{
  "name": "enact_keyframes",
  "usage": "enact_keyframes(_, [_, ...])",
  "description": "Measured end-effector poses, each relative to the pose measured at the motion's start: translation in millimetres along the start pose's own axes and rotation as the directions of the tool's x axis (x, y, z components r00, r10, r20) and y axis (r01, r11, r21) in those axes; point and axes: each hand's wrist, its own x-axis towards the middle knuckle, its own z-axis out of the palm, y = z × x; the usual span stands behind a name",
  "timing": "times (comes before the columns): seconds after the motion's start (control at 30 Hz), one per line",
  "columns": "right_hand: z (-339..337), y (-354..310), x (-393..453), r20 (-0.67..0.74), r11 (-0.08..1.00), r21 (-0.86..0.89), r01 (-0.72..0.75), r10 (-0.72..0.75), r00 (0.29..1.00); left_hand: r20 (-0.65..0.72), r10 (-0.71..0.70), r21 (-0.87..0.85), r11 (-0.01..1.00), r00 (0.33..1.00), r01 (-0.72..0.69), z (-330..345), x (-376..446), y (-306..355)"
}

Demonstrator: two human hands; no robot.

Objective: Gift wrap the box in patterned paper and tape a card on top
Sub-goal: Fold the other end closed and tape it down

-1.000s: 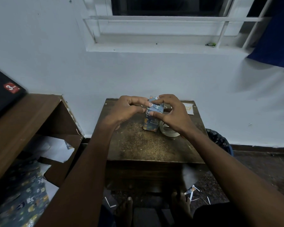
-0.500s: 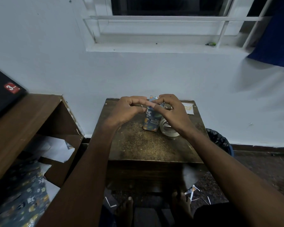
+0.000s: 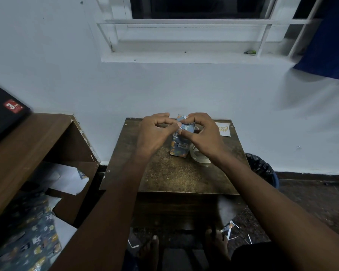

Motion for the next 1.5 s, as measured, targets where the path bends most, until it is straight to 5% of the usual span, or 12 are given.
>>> enact_keyframes(0.47, [1,-3,-2,-0.018,1.000,-0.006,0.009,-0.009,1.000,-0.206,-0.107,-0.023,0.994,0.973,0.104,18,-3,0])
enact_keyframes(0.7, [-2,-2,-2,0.021,1.000,-0.012,0.019,-0.018,1.000,-0.164,-0.312,-0.149,0.946,0.936,0.289,18,5,-10])
enact_keyframes(0.83, [-4,4,-4,0.066,0.998,-0.061,-0.010,0.014,0.998,0.098,-0.416,-0.073,0.903,0.904,0.424,13,3,-14])
enact_keyframes(0.97, [-9,-3,-1,0.088,0.958,0.246,-0.149,0.131,0.987,0.259,-0.341,-0.036,0.932,0.904,0.362,4,3,-8])
enact_keyframes(1.13, [-21,-1,2,0.211,0.809,0.504,-0.302,0.224,0.952,0.350,-0.200,-0.244,0.924,0.915,0.295,-3,10,-11])
enact_keyframes(1.3, [-16,-4,-5,0.275,0.838,0.443,-0.317,0.210,0.938,0.329,-0.014,-0.120,0.991,0.944,0.056,0,6,-16])
enact_keyframes(1.5, [-13,-5,-4,0.239,0.881,0.369,-0.296,0.217,0.946,0.108,0.253,0.076,0.962,0.961,-0.262,-4,8,-16])
